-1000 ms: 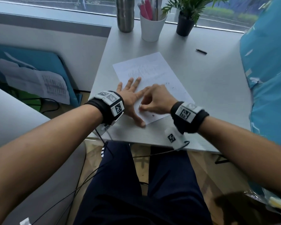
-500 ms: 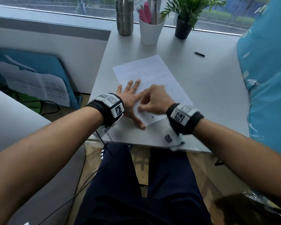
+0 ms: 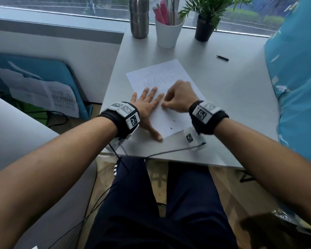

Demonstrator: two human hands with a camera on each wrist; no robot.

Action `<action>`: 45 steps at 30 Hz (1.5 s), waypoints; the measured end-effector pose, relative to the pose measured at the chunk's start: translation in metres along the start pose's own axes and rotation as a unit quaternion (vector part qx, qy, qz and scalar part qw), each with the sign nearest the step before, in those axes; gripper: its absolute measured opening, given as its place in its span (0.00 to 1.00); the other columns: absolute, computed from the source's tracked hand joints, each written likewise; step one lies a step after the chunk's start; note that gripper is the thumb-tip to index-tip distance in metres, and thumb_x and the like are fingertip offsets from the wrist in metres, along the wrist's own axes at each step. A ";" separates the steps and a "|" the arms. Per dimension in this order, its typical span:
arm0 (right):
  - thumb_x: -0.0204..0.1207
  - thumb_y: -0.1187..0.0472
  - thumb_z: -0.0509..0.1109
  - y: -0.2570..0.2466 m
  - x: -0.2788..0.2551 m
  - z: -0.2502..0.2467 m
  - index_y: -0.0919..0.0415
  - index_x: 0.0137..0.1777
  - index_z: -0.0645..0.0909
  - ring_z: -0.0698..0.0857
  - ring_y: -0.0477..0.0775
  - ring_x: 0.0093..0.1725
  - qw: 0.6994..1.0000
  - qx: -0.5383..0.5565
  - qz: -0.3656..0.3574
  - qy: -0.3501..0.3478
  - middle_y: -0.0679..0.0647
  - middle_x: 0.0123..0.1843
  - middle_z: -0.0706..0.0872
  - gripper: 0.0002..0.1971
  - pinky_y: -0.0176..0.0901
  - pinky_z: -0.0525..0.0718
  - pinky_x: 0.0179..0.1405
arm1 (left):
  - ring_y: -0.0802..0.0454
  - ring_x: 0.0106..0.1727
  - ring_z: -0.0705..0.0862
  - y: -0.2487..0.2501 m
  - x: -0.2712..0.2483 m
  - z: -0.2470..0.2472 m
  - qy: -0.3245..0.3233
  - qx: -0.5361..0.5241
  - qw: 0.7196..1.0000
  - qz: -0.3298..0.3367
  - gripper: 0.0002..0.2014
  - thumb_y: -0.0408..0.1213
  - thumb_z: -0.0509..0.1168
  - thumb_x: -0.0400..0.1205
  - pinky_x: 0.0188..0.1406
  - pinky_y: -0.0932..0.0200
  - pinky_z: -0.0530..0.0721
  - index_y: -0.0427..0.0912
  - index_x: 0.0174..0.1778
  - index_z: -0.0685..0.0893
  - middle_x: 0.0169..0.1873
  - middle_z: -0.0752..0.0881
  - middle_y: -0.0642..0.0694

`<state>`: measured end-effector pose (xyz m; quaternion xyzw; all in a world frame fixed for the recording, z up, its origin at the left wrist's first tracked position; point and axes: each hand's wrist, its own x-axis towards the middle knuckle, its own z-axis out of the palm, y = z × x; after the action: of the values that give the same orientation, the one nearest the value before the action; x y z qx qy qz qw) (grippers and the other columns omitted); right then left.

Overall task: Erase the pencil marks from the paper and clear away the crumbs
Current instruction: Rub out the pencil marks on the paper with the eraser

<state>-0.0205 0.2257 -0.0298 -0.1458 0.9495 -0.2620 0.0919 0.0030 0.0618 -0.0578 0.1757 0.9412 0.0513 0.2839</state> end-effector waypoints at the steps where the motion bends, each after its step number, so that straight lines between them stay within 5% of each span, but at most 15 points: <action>1: 0.63 0.61 0.78 -0.008 -0.007 0.008 0.62 0.30 0.89 0.80 0.44 0.25 0.999 -0.007 -0.025 -0.026 0.52 0.27 0.87 0.05 0.34 0.79 0.31 | 0.44 0.81 0.23 0.000 0.001 0.000 -0.002 0.001 1.000 -0.004 0.81 0.78 0.75 0.47 0.80 0.32 0.31 0.55 0.82 0.26 0.81 0.22 0.49; 3: 0.63 0.62 0.77 -0.016 -0.022 0.019 0.64 0.27 0.86 0.77 0.43 0.22 0.994 -0.018 -0.074 -0.079 0.51 0.25 0.86 0.08 0.28 0.73 0.25 | 0.44 0.81 0.23 0.000 0.002 0.000 -0.003 0.010 1.000 -0.009 0.82 0.78 0.75 0.46 0.80 0.32 0.32 0.53 0.82 0.25 0.80 0.22 0.49; 6: 0.64 0.57 0.80 0.000 -0.001 0.003 0.59 0.33 0.90 0.81 0.41 0.28 1.000 -0.014 -0.017 -0.019 0.47 0.29 0.86 0.05 0.20 0.72 0.31 | 0.45 0.81 0.23 -0.001 0.002 0.001 -0.001 0.002 1.000 -0.003 0.81 0.78 0.75 0.47 0.80 0.33 0.30 0.54 0.83 0.27 0.81 0.23 0.50; 10: 0.63 0.59 0.78 -0.014 -0.012 0.018 0.63 0.29 0.87 0.80 0.43 0.27 0.997 -0.025 -0.048 -0.052 0.50 0.27 0.85 0.08 0.34 0.75 0.31 | 0.45 0.81 0.23 0.000 0.002 0.001 0.003 -0.002 1.000 -0.006 0.82 0.78 0.75 0.46 0.79 0.33 0.29 0.54 0.82 0.26 0.81 0.22 0.49; 12: 0.64 0.59 0.78 -0.015 -0.014 0.019 0.63 0.28 0.85 0.80 0.39 0.24 0.995 -0.030 -0.060 -0.068 0.49 0.28 0.87 0.09 0.26 0.74 0.27 | 0.44 0.81 0.23 -0.001 0.003 0.002 0.006 0.002 1.000 -0.006 0.82 0.78 0.75 0.45 0.79 0.33 0.29 0.54 0.82 0.26 0.80 0.22 0.49; 15: 0.65 0.57 0.80 -0.005 0.001 0.003 0.59 0.33 0.90 0.80 0.38 0.24 1.000 0.001 -0.009 -0.004 0.49 0.30 0.88 0.06 0.19 0.71 0.27 | 0.45 0.82 0.24 -0.002 0.002 0.003 0.014 -0.009 1.000 0.002 0.82 0.78 0.75 0.44 0.79 0.34 0.30 0.55 0.83 0.28 0.82 0.24 0.50; 18: 0.65 0.60 0.78 -0.019 -0.012 0.018 0.63 0.32 0.88 0.85 0.46 0.29 0.998 -0.015 -0.039 -0.053 0.53 0.31 0.89 0.07 0.28 0.79 0.28 | 0.45 0.82 0.25 -0.001 0.002 0.002 0.014 -0.001 1.000 -0.003 0.81 0.78 0.75 0.46 0.80 0.33 0.31 0.55 0.83 0.27 0.81 0.24 0.50; 20: 0.65 0.60 0.78 -0.019 -0.016 0.020 0.62 0.29 0.84 0.82 0.41 0.26 0.995 -0.024 -0.056 -0.075 0.50 0.27 0.87 0.08 0.25 0.75 0.26 | 0.45 0.82 0.24 -0.001 0.002 0.003 0.013 0.006 1.000 -0.003 0.81 0.78 0.75 0.46 0.80 0.32 0.32 0.54 0.83 0.27 0.81 0.24 0.49; 24: 0.65 0.58 0.79 -0.003 0.002 0.004 0.59 0.35 0.91 0.80 0.38 0.25 1.000 0.008 0.015 0.009 0.50 0.31 0.89 0.05 0.17 0.69 0.25 | 0.46 0.82 0.25 -0.003 0.002 0.003 0.019 -0.009 1.000 0.000 0.82 0.79 0.74 0.43 0.80 0.32 0.32 0.54 0.84 0.29 0.82 0.25 0.50; 28: 0.65 0.60 0.79 -0.013 -0.017 0.018 0.63 0.33 0.90 0.80 0.39 0.23 0.997 -0.006 -0.031 -0.076 0.51 0.30 0.89 0.05 0.21 0.73 0.23 | 0.45 0.81 0.24 -0.001 0.003 0.002 0.012 0.006 1.000 -0.006 0.82 0.80 0.73 0.43 0.80 0.32 0.31 0.56 0.82 0.26 0.81 0.23 0.50; 33: 0.63 0.56 0.80 0.012 0.009 -0.011 0.58 0.36 0.92 0.83 0.41 0.28 0.998 0.014 0.060 0.029 0.49 0.28 0.88 0.06 0.27 0.81 0.38 | 0.42 0.82 0.26 0.002 0.000 -0.002 0.004 0.014 1.000 -0.012 0.80 0.78 0.75 0.44 0.80 0.30 0.34 0.60 0.82 0.29 0.82 0.25 0.47; 38: 0.65 0.59 0.81 -0.007 -0.021 0.012 0.61 0.34 0.91 0.81 0.34 0.24 0.997 -0.007 -0.024 -0.076 0.48 0.29 0.88 0.05 0.19 0.73 0.26 | 0.41 0.82 0.25 0.005 -0.001 -0.003 0.003 0.019 1.000 -0.014 0.79 0.76 0.77 0.45 0.80 0.29 0.34 0.63 0.81 0.28 0.82 0.24 0.46; 43: 0.65 0.57 0.80 0.017 0.005 -0.020 0.59 0.39 0.92 0.82 0.40 0.31 0.998 -0.016 0.050 0.023 0.49 0.33 0.89 0.06 0.28 0.77 0.43 | 0.40 0.82 0.25 0.006 -0.001 -0.007 -0.011 0.026 0.999 -0.022 0.77 0.76 0.77 0.46 0.79 0.28 0.35 0.67 0.81 0.30 0.81 0.23 0.45; 45: 0.64 0.58 0.80 0.006 -0.009 -0.005 0.56 0.32 0.90 0.83 0.42 0.30 0.999 -0.022 0.015 -0.022 0.48 0.31 0.88 0.04 0.28 0.76 0.37 | 0.40 0.82 0.25 0.007 0.000 -0.007 -0.014 0.028 0.999 -0.025 0.76 0.75 0.77 0.46 0.79 0.28 0.35 0.68 0.81 0.31 0.81 0.23 0.45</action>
<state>-0.0146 0.2357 -0.0279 -0.1396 0.9550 -0.2360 0.1128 0.0016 0.0679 -0.0505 0.1607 0.9424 0.0152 0.2928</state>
